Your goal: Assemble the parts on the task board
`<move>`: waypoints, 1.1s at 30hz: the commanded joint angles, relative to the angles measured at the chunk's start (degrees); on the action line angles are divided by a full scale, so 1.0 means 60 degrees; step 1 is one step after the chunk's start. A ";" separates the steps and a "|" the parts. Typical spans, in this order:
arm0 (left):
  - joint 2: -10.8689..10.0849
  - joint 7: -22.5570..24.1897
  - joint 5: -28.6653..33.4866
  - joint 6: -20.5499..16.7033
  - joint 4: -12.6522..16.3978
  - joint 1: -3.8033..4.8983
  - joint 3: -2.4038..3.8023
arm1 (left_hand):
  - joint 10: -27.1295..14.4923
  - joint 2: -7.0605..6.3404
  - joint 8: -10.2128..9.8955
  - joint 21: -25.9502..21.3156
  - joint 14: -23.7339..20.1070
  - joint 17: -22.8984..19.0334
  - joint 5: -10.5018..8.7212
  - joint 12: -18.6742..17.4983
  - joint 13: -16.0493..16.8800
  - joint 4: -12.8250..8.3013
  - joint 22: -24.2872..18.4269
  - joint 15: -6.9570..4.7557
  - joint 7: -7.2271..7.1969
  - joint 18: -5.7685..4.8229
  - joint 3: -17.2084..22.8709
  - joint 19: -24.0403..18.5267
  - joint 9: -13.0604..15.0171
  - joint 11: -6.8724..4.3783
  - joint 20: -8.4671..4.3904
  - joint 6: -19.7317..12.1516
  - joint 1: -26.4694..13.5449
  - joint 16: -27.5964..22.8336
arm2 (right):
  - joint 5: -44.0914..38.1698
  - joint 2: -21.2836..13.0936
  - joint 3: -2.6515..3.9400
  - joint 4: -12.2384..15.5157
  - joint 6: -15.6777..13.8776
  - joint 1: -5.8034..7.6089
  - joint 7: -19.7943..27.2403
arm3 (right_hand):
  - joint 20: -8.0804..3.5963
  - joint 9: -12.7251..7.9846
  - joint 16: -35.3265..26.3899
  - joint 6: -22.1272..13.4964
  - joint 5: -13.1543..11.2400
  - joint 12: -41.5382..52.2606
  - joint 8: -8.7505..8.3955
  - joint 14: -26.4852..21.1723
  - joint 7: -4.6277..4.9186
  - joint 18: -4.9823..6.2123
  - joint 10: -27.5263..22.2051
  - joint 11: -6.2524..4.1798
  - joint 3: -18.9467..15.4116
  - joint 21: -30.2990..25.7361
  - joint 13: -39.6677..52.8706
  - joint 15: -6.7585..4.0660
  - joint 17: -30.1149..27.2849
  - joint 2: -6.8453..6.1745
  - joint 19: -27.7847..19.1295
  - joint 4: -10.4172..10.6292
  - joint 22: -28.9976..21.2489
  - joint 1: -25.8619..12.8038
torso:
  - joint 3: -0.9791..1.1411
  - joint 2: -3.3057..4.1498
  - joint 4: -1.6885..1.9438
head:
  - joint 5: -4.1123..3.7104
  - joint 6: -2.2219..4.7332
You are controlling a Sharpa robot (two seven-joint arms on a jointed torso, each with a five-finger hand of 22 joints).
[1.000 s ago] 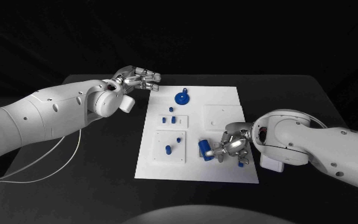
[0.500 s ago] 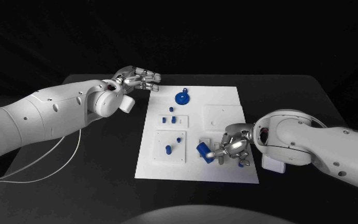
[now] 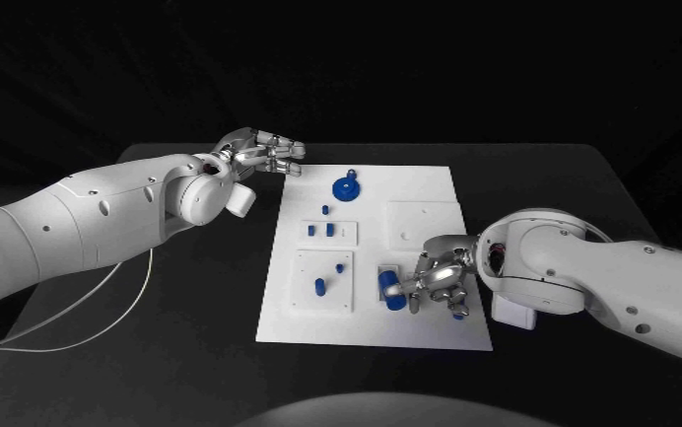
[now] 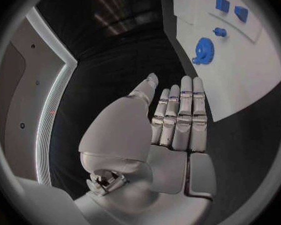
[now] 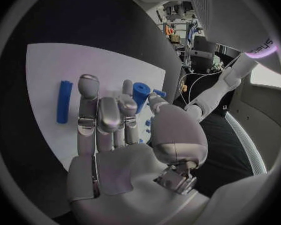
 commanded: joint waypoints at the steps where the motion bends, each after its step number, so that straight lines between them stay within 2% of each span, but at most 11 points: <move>1: 0.0012 0.0039 -0.0015 0.0126 0.0016 -0.0013 0.0005 | -0.0038 0.0045 -0.0020 0.0039 -0.0052 0.0015 -0.0031 0.0038 0.0010 0.0066 -0.0008 -0.0035 -0.0029 -0.0027 0.0014 0.0041 -0.0004 0.0001 0.0010 -0.0058 -0.0034 -0.0051 | 0.0027 0.0065 -0.0004 -0.0054 -0.0075 -0.0014 0.0045 | 0.0017 -0.0028 -0.0013 -0.0044 0.0002 0.0003 -0.0019 0.0073 0.0003 -0.0169 0.0017 0.0006 0.0376 0.0046 -0.0012 -0.0069 -0.0008 0.0025 0.0409 -0.0063 0.0019 -0.0163 | 0.0000 0.0000 0.0003 | -0.0011 0.0000; 2: 0.0012 0.0039 -0.0015 0.0125 0.0017 -0.0013 0.0004 | -0.0038 0.0045 -0.0020 0.0039 -0.0052 0.0015 -0.0031 0.0038 0.0010 0.0066 -0.0008 -0.0035 -0.0029 -0.0027 0.0014 0.0041 -0.0004 0.0001 0.0010 -0.0058 -0.0034 -0.0051 | 0.0025 0.0082 -0.0005 -0.0065 -0.0075 -0.0014 0.0041 | 0.0015 -0.0029 -0.0016 -0.0037 -0.0008 0.0004 -0.0011 0.0070 0.0000 -0.0170 0.0020 -0.0005 0.0448 0.0056 -0.0010 -0.0069 -0.0009 0.0088 0.0411 -0.0075 0.0023 -0.0142 | 0.0001 0.0002 0.0004 | -0.0013 -0.0001; 3: 0.0011 0.0039 -0.0015 0.0125 0.0018 -0.0013 0.0004 | -0.0038 0.0045 -0.0020 0.0039 -0.0052 0.0015 -0.0031 0.0038 0.0010 0.0066 -0.0008 -0.0035 -0.0029 -0.0027 0.0014 0.0041 -0.0004 0.0001 0.0010 -0.0058 -0.0034 -0.0051 | 0.0024 0.0097 -0.0005 -0.0075 -0.0079 -0.0014 0.0037 | -0.0016 -0.0093 -0.0027 -0.0015 -0.0015 -0.0035 0.0002 0.0069 -0.0003 -0.0210 0.0032 -0.0013 0.1028 0.0054 -0.0008 -0.0093 -0.0002 -0.0113 0.0412 -0.0181 0.0031 -0.0410 | 0.0001 0.0002 0.0004 | -0.0013 -0.0001; 6: 0.0010 0.0039 -0.0015 0.0115 0.0018 -0.0012 0.0004 | -0.0038 0.0045 -0.0020 0.0039 -0.0052 0.0015 -0.0031 0.0038 0.0010 0.0066 -0.0008 -0.0035 -0.0029 -0.0027 0.0014 0.0041 -0.0004 0.0001 0.0010 -0.0058 -0.0034 -0.0051 | 0.0021 0.0171 -0.0005 -0.0109 -0.0130 -0.0014 0.0032 | -0.0014 -0.0107 -0.0029 -0.0014 -0.0018 -0.0031 -0.0001 0.0071 -0.0004 -0.0201 0.0037 -0.0014 0.1126 0.0038 0.0016 -0.0086 0.0009 -0.0147 0.0413 -0.0205 0.0027 -0.0437 | 0.0002 0.0001 -0.0002 | -0.0009 0.0006; 16: 0.0014 0.0030 -0.0015 0.0112 0.0022 -0.0012 0.0003 | -0.0039 0.0046 -0.0020 0.0053 -0.0050 0.0019 -0.0029 0.0039 0.0010 0.0116 -0.0049 -0.0035 -0.0030 -0.0026 0.0020 0.0047 -0.0004 -0.0001 0.0009 -0.0056 -0.0019 -0.0050 | 0.0000 0.0310 -0.0006 -0.0138 -0.0511 -0.0014 0.0149 | -0.0016 -0.0105 0.0003 0.0017 -0.0020 -0.0014 0.0000 0.0081 -0.0016 -0.0211 0.0063 -0.0022 0.1177 0.0103 0.0043 -0.0087 0.0040 0.0086 0.0423 -0.0074 0.0054 -0.0660 | 0.0004 0.0005 0.0004 | -0.0032 0.0057; 26: 0.0008 0.0006 -0.0015 0.0104 0.0022 -0.0012 0.0003 | -0.0039 0.0046 -0.0020 0.0053 -0.0050 0.0019 -0.0029 0.0039 0.0010 0.0116 -0.0049 -0.0035 -0.0030 -0.0026 0.0020 0.0047 -0.0004 -0.0001 0.0009 -0.0056 -0.0019 -0.0050 | -0.0062 0.0343 -0.0006 -0.0182 -0.0777 -0.0014 0.0211 | -0.0022 -0.0066 0.0002 0.0034 -0.0020 -0.0024 -0.0001 0.0079 -0.0024 -0.0214 0.0077 -0.0027 0.1206 0.0127 0.0061 -0.0093 0.0052 0.0049 0.0421 -0.0092 0.0065 -0.0720 | 0.0004 0.0001 -0.0006 | -0.0036 0.0058; 30: 0.0013 -0.0003 -0.0018 0.0111 0.0025 -0.0012 0.0003 | -0.0039 0.0046 -0.0020 0.0053 -0.0050 0.0019 -0.0029 0.0039 0.0010 0.0116 -0.0049 -0.0035 -0.0030 -0.0026 0.0020 0.0047 -0.0004 -0.0001 0.0009 -0.0056 -0.0019 -0.0050 | -0.0074 0.0373 -0.0006 -0.0214 -0.0787 -0.0014 0.0208 | -0.0021 -0.0054 0.0002 0.0031 -0.0020 -0.0014 -0.0003 0.0081 -0.0026 -0.0218 0.0086 -0.0030 0.1262 0.0139 0.0074 -0.0093 0.0054 0.0112 0.0422 -0.0187 0.0068 -0.0625 | 0.0003 0.0001 -0.0004 | -0.0044 0.0051; 33: 0.0014 -0.0005 -0.0019 0.0111 0.0026 -0.0012 0.0003 | -0.0039 0.0046 -0.0020 0.0053 -0.0050 0.0019 -0.0029 0.0039 0.0010 0.0116 -0.0049 -0.0035 -0.0030 -0.0026 0.0020 0.0047 -0.0004 -0.0001 0.0009 -0.0056 -0.0019 -0.0050 | -0.0101 0.0406 -0.0006 -0.0262 -0.0775 -0.0014 0.0204 | -0.0016 -0.0033 0.0003 0.0028 -0.0019 -0.0023 -0.0003 0.0084 -0.0026 -0.0222 0.0086 -0.0026 0.1319 0.0149 0.0079 -0.0088 0.0057 0.0193 0.0421 -0.0500 0.0071 -0.0394 | 0.0004 0.0001 -0.0001 | -0.0044 0.0048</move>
